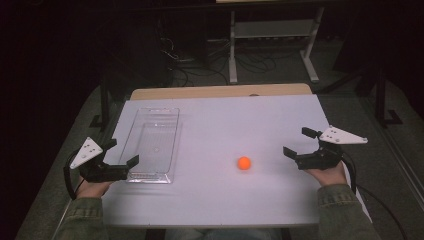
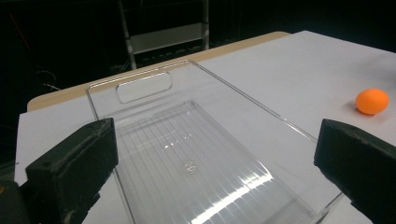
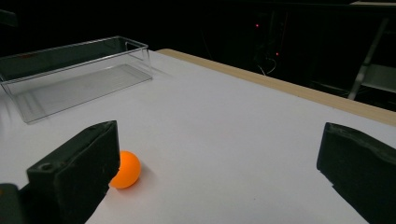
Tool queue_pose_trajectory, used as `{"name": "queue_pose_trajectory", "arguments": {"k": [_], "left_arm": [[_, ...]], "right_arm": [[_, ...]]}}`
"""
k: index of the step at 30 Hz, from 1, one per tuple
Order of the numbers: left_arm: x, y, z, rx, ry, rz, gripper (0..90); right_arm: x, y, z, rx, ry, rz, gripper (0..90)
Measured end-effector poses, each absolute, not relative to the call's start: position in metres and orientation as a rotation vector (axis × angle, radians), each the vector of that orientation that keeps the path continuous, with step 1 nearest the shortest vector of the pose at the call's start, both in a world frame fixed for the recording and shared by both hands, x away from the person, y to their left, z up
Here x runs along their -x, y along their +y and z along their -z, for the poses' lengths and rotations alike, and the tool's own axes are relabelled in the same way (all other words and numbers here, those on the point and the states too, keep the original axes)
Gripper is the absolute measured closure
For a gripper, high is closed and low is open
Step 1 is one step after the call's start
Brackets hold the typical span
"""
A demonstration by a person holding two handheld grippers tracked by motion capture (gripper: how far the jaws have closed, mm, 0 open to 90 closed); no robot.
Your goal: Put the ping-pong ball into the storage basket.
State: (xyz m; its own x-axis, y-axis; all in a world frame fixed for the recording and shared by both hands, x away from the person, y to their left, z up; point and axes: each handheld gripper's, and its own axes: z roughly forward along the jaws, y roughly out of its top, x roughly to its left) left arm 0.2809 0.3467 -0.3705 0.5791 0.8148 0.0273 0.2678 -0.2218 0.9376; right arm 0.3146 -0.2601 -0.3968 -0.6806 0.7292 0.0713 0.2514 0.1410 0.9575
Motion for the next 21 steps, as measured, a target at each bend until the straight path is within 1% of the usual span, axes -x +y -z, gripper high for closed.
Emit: {"name": "queue_pose_trajectory", "arguments": {"k": [8, 21], "left_arm": [[-0.283, 0.341, 0.370, -1.818, 0.873, -0.646, 0.0], [-0.289, 0.337, 0.355, -1.874, 0.843, -0.668, 0.0]], "right_arm": [[-0.313, -0.260, 0.396, -0.931, 2.005, -1.555, 0.0], [-0.313, -0.259, 0.397, -0.919, 2.019, -1.547, 0.0]]}}
